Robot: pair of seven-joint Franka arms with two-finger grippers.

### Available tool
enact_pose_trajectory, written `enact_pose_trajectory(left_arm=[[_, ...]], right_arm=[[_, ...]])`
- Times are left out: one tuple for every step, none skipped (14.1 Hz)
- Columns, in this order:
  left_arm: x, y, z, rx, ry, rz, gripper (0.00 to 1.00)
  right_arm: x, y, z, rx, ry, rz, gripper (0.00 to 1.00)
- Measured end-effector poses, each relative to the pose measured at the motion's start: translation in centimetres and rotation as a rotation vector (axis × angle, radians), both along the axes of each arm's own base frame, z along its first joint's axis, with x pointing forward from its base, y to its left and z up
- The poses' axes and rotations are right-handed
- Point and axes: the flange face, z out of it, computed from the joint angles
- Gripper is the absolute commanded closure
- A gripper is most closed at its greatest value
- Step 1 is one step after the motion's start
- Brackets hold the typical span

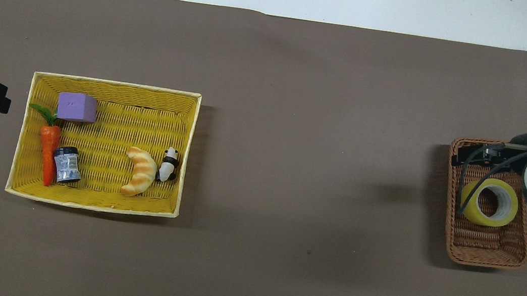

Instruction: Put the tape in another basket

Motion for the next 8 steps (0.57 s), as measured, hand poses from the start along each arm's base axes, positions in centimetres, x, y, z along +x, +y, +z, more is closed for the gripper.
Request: enact_pose_trajectory(left_arm=[[0.0, 0.0, 0.0, 0.0, 0.0, 0.0, 0.0], [0.0, 0.0, 0.0, 0.0, 0.0, 0.0, 0.0], [0.0, 0.0, 0.0, 0.0, 0.0, 0.0, 0.0], [0.0, 0.0, 0.0, 0.0, 0.0, 0.0, 0.0], [0.0, 0.0, 0.0, 0.0, 0.0, 0.0, 0.0], [0.0, 0.0, 0.0, 0.0, 0.0, 0.0, 0.0], [0.0, 0.0, 0.0, 0.0, 0.0, 0.0, 0.0], [0.0, 0.0, 0.0, 0.0, 0.0, 0.0, 0.0]], right_arm=[[-0.4, -0.3, 2.2, -0.003, 0.005, -0.015, 0.0], [-0.9, -0.6, 4.7, -0.005, 0.011, -0.025, 0.0], [-1.5, -0.8, 7.1, -0.016, 0.011, -0.028, 0.0], [-2.1, -1.1, 9.4, -0.033, 0.013, -0.028, 0.0], [-2.7, -1.3, 11.4, -0.041, 0.015, -0.03, 0.0], [-3.2, -1.6, 12.8, -0.045, 0.014, -0.033, 0.0], [-3.6, -1.9, 13.8, -0.052, 0.008, -0.04, 0.0], [-4.0, -2.2, 14.8, -0.062, -0.003, -0.045, 0.0]])
